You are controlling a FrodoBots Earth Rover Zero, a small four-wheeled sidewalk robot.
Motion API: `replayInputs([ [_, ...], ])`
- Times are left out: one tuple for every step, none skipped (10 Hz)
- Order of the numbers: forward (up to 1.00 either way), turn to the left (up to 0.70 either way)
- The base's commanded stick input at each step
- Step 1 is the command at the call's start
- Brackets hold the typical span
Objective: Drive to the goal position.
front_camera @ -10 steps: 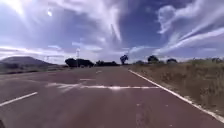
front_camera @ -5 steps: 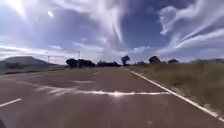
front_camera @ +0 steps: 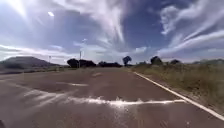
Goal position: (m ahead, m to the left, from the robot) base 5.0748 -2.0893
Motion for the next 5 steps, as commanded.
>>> replayInputs([
  [1.00,0.00],
  [1.00,0.00],
  [1.00,0.00],
  [1.00,0.00],
  [1.00,0.00],
])
